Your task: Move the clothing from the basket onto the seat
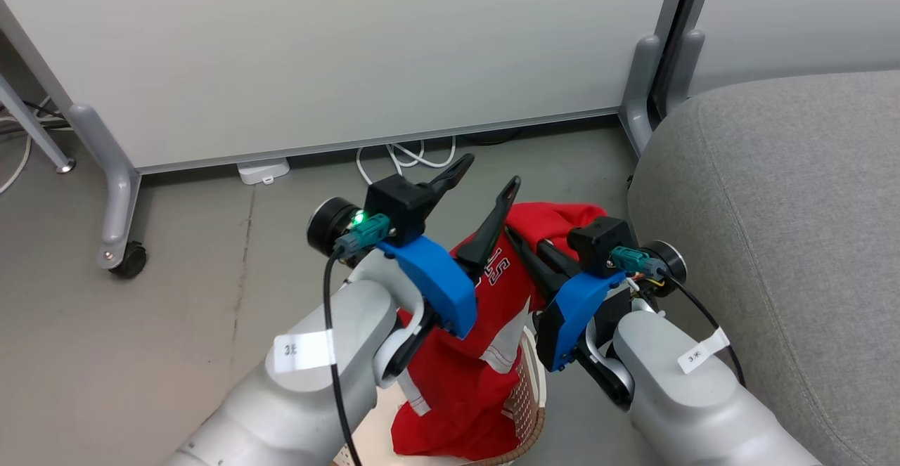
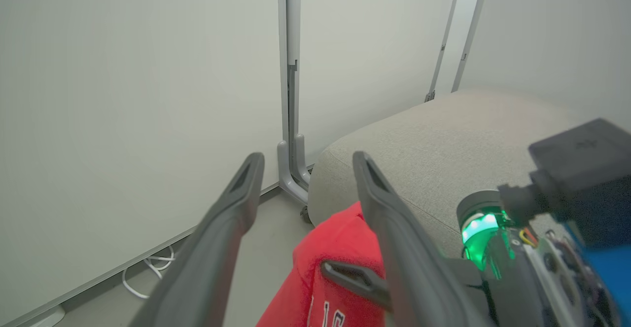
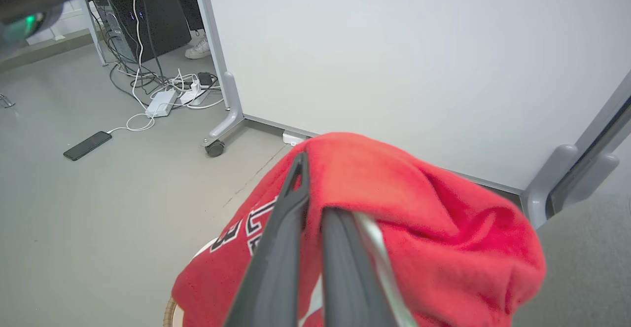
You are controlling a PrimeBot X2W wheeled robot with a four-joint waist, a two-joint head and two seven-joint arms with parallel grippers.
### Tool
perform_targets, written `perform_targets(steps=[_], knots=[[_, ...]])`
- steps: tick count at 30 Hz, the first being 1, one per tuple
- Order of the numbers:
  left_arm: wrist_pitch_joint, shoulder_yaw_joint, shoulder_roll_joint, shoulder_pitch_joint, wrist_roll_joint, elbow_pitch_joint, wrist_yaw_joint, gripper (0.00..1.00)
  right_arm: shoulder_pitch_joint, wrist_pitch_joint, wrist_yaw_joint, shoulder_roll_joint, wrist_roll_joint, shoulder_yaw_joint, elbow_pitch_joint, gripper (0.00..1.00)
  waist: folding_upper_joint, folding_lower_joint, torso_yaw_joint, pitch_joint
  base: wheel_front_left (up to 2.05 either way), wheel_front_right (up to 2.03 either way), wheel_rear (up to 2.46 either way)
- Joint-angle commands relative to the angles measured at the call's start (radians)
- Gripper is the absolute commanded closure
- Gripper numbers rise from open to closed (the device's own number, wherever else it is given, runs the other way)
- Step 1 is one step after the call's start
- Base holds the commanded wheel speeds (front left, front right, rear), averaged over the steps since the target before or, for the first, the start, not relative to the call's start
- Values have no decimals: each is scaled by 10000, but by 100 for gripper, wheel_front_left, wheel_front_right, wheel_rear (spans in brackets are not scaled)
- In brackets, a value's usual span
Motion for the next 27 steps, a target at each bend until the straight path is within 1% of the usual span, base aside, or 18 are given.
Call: perform_targets(steps=[1, 9, 15, 17, 20, 27], knots=[[-47, 133, 103, 183, 113, -84, 69, 0, -197, -59, 1, -22, -64, -37, -80, 100, 0, 0, 5, 12, 0, 0, 0], [-47, 1921, 848, 2099, 1498, -1487, 105, 0, 29, -62, 1, -22, -534, -436, -528, 100, 0, 0, -23, 72, 0, 0, 0], [-47, 3457, 1222, 3682, 2489, -2585, 145, 0, 308, -59, 1, -22, -971, -766, -961, 100, 0, 0, -96, 83, 0, 0, 0], [-46, 4001, 1283, 4260, 2815, -2943, 171, 0, 388, -58, 1, -22, -1052, -859, -1100, 100, 0, 0, -136, 84, 0, 0, 0], [-46, 4669, 1313, 5039, 3278, -3350, 96, 0, 523, -58, 1, -21, -1189, -970, -1290, 100, 0, 0, -185, 88, 0, 0, 0], [-48, 5923, 1047, 6254, 4024, -3872, -72, 0, 796, -59, 1, -22, -1438, -1128, -1518, 100, 0, 0, -252, 29, 0, 0, 0]])
